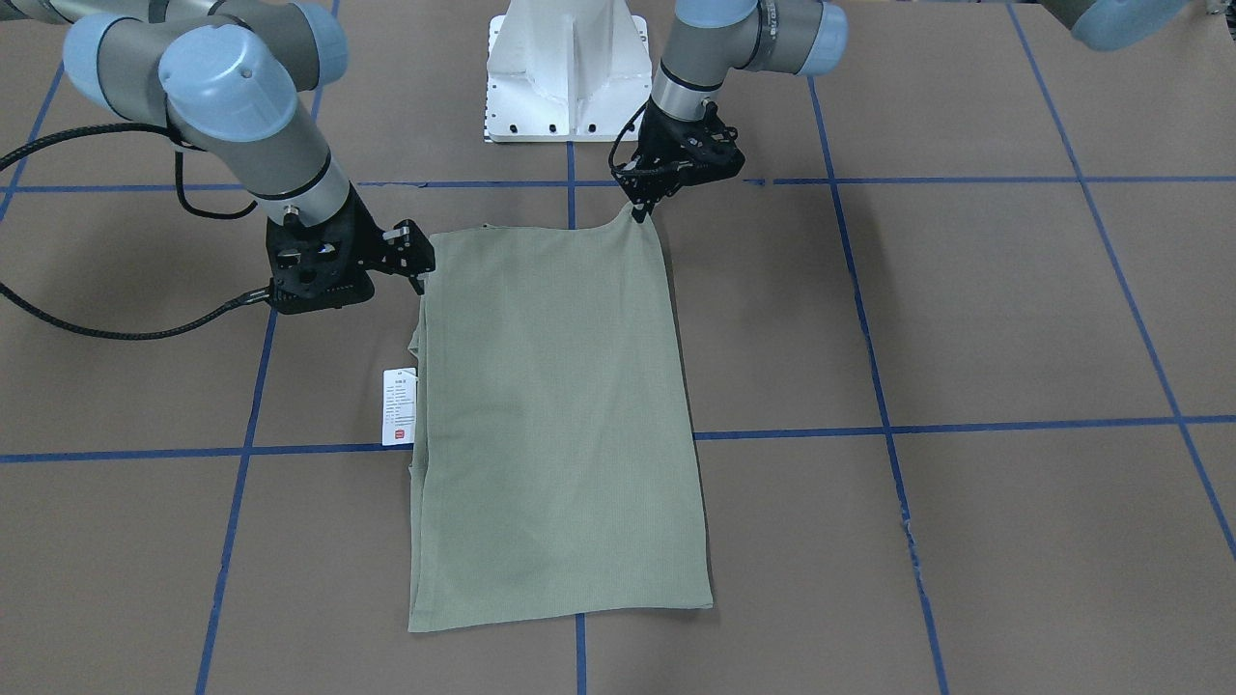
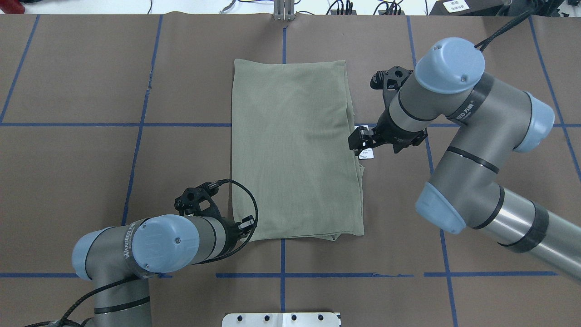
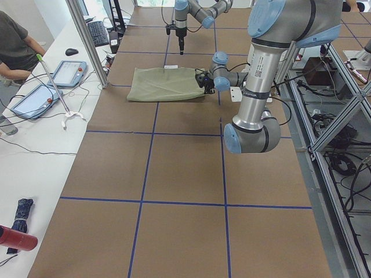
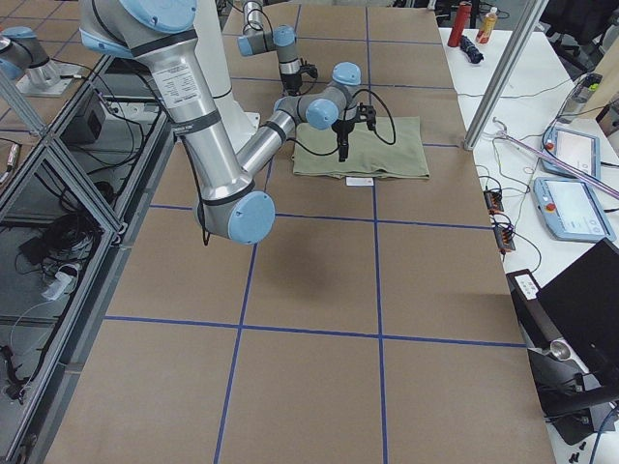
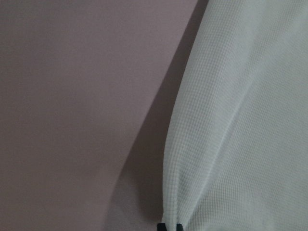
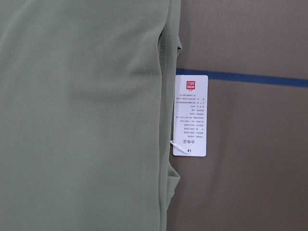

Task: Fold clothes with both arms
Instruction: 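Move the right gripper to the shirt's nearest corner beside the left gripper, then grasp the shirt's nearest edge corners with both grippers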

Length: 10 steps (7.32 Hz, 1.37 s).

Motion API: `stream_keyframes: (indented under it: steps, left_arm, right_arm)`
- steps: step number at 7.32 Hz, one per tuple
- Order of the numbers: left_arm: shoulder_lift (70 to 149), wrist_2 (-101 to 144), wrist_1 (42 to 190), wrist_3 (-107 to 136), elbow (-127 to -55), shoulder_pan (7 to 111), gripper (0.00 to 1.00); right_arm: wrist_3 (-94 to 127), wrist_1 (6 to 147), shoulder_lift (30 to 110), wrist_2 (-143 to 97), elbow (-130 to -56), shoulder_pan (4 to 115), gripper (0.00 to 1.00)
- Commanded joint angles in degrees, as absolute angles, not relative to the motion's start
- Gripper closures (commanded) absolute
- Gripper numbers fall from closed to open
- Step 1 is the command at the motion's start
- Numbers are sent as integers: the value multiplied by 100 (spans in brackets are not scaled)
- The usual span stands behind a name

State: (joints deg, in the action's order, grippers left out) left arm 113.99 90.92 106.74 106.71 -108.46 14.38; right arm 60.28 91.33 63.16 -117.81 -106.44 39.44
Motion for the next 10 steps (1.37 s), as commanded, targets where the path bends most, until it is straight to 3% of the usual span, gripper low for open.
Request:
stream_keyframes:
  steps: [1, 5, 10]
  left_arm:
    - [11364, 9220, 10670, 10574, -10898, 1450, 100]
    - [11399, 9237, 10670, 10573, -10933, 1450, 100]
    - [11408, 9299, 10670, 10573, -11013, 1441, 100]
  right_arm:
    - [8051, 9123, 6459, -11288, -11019, 3238, 0]
    - [10395, 8482, 6821, -9985, -11215, 1786, 0]
    - [10406, 8464, 6732, -9976, -10714, 1775, 0]
